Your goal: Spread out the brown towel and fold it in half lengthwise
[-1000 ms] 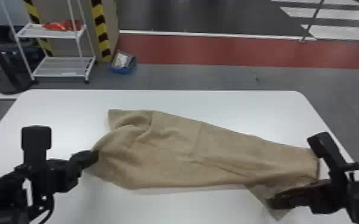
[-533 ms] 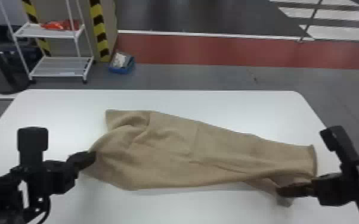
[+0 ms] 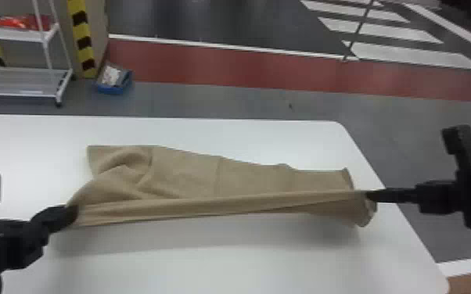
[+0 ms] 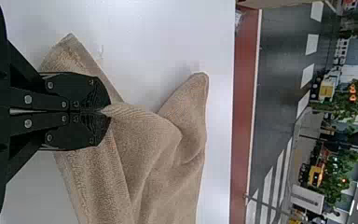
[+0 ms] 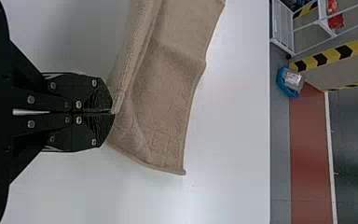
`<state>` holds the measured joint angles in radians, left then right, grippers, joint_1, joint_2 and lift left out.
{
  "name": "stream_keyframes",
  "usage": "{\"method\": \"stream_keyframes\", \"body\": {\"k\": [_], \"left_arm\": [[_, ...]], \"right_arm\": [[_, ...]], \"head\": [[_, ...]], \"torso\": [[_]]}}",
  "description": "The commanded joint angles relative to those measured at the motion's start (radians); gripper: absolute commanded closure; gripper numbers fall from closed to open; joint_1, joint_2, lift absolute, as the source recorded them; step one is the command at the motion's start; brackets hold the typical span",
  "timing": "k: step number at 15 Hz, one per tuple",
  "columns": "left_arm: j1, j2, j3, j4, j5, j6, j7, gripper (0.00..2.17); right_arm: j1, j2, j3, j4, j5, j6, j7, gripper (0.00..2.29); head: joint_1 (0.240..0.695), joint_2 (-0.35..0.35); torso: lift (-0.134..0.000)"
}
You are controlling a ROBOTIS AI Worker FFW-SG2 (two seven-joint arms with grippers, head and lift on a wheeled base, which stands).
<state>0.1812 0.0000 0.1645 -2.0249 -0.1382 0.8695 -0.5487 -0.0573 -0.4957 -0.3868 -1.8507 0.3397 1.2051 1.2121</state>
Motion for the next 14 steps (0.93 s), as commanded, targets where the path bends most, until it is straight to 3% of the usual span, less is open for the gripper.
{"method": "stream_keyframes", "body": {"k": [1, 2, 3, 4, 5, 6, 9, 11, 14], "left_arm": [[-0.008, -0.003, -0.023, -0.012, -0.011, 0.102, -0.02, 2.14], [-0.029, -0.003, -0.031, -0.011, -0.031, 0.176, -0.045, 2.1], [-0.035, -0.003, -0.036, 0.0, -0.046, 0.176, -0.053, 1.89], [-0.035, -0.003, -0.034, 0.012, -0.046, 0.173, -0.05, 1.34], [-0.028, -0.003, -0.034, 0.012, -0.046, 0.148, -0.04, 0.39], [-0.023, -0.003, -0.026, 0.012, -0.046, 0.118, -0.045, 0.0], [0.032, -0.003, 0.023, -0.049, -0.018, -0.014, -0.054, 0.01], [0.06, -0.003, 0.078, -0.063, 0.038, -0.131, -0.076, 0.03], [0.06, 0.0, 0.138, -0.021, 0.038, -0.327, -0.238, 0.03]], "right_arm": [[-0.009, -0.007, -0.004, 0.054, 0.022, -0.098, 0.006, 1.71], [0.001, -0.006, 0.008, 0.064, 0.036, -0.141, 0.01, 1.7], [0.011, -0.004, 0.02, 0.067, 0.038, -0.166, 0.01, 1.69], [0.019, -0.001, 0.049, 0.077, 0.047, -0.181, 0.01, 1.6], [0.024, 0.002, 0.075, 0.082, 0.064, -0.209, 0.009, 1.57], [0.022, 0.008, 0.08, 0.082, 0.076, -0.209, 0.001, 1.57], [0.017, 0.009, 0.077, 0.082, 0.096, -0.215, 0.0, 1.57], [0.013, 0.011, 0.077, 0.085, 0.122, -0.215, -0.019, 1.57], [-0.033, 0.011, 0.075, 0.123, 0.145, -0.193, -0.04, 1.57]], "head": [[0.695, -0.263], [0.695, -0.278], [0.695, -0.293], [0.695, -0.303], [0.695, -0.306], [0.695, -0.301], [0.695, -0.277], [0.695, -0.267], [0.695, -0.262]], "torso": [[-0.124], [-0.124], [-0.124], [-0.124], [-0.124], [-0.124], [-0.124], [-0.124], [-0.124]]}}
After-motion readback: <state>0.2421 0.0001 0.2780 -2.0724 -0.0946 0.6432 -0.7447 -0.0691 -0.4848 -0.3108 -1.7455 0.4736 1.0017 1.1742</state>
